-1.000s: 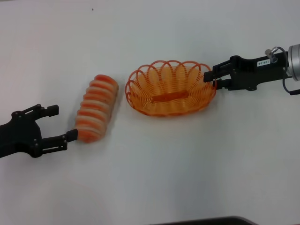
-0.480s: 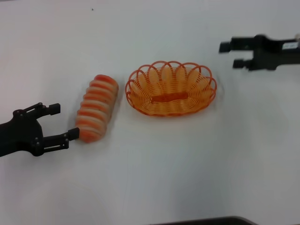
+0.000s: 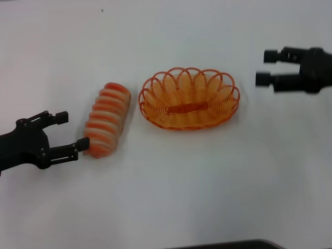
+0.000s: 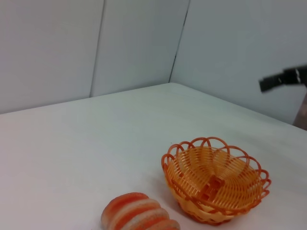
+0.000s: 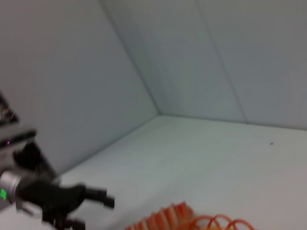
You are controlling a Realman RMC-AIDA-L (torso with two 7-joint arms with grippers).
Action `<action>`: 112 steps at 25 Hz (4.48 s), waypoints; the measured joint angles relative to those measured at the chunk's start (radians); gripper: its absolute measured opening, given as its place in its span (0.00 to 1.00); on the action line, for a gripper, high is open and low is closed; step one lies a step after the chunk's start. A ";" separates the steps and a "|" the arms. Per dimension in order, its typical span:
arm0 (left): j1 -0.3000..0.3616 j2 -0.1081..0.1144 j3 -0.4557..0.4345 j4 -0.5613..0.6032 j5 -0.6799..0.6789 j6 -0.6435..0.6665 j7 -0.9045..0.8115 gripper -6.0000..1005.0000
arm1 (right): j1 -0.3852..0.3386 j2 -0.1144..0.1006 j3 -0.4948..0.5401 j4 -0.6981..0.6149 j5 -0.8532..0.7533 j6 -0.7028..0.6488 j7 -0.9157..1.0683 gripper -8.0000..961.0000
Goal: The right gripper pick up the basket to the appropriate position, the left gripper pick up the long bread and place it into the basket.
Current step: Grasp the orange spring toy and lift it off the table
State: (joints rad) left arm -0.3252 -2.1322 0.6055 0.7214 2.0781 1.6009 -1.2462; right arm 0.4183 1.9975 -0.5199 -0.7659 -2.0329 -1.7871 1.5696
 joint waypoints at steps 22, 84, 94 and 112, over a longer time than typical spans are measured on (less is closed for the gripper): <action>-0.024 0.035 -0.013 -0.017 0.007 -0.029 -0.263 0.90 | -0.100 0.086 -0.002 -0.023 -0.212 0.100 -0.478 0.96; -0.247 -0.040 0.783 0.472 0.517 -0.206 -1.512 0.90 | -0.073 0.087 -0.021 -0.042 -0.214 0.184 -0.452 0.96; -0.271 -0.036 0.772 0.448 0.518 -0.170 -1.515 0.85 | -0.073 0.087 -0.026 -0.049 -0.214 0.183 -0.446 0.96; -0.290 -0.033 0.766 0.449 0.526 -0.133 -1.514 0.63 | -0.070 0.087 -0.031 -0.050 -0.214 0.179 -0.444 0.96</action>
State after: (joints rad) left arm -0.6151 -2.1649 1.3711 1.1707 2.6038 1.4683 -2.7597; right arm 0.3486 2.0847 -0.5513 -0.8161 -2.2473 -1.6085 1.1259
